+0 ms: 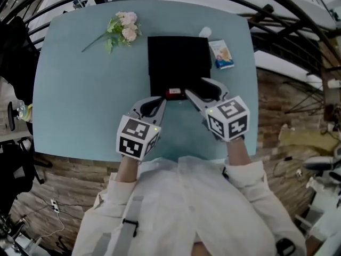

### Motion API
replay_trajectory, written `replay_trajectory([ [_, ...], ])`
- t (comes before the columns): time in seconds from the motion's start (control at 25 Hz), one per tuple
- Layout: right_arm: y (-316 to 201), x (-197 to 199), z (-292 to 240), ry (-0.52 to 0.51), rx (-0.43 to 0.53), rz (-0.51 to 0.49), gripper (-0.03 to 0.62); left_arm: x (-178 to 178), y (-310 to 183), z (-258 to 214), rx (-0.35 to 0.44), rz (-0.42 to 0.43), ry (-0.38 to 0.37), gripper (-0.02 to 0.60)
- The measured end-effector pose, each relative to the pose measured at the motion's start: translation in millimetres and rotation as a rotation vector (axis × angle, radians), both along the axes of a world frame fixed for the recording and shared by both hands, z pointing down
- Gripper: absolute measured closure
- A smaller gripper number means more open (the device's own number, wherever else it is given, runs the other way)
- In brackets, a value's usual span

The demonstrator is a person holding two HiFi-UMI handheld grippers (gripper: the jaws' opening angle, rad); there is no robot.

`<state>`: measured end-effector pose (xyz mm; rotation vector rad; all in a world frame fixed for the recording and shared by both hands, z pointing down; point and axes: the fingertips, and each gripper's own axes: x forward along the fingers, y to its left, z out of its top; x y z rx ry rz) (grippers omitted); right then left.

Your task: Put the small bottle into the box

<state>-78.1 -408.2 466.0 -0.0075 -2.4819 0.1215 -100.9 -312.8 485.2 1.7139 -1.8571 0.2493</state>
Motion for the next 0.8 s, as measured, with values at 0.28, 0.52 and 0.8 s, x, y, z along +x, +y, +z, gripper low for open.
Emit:
replay_trajectory([
  [0.28, 3, 23, -39, -0.179, 0.003, 0.105, 0.385, 19, -17, -42, 0.145, 0.1, -0.045, 0.58],
  [0.52, 23, 40, -68, -0.308, -0.026, 0.076, 0.387, 25, -18, -69, 0.168, 0.119, -0.104, 0.58],
  [0.8, 47, 47, -90, -0.418, -0.048, 0.062, 0.428, 34, -16, -74, 0.179, 0.157, -0.091, 0.58],
])
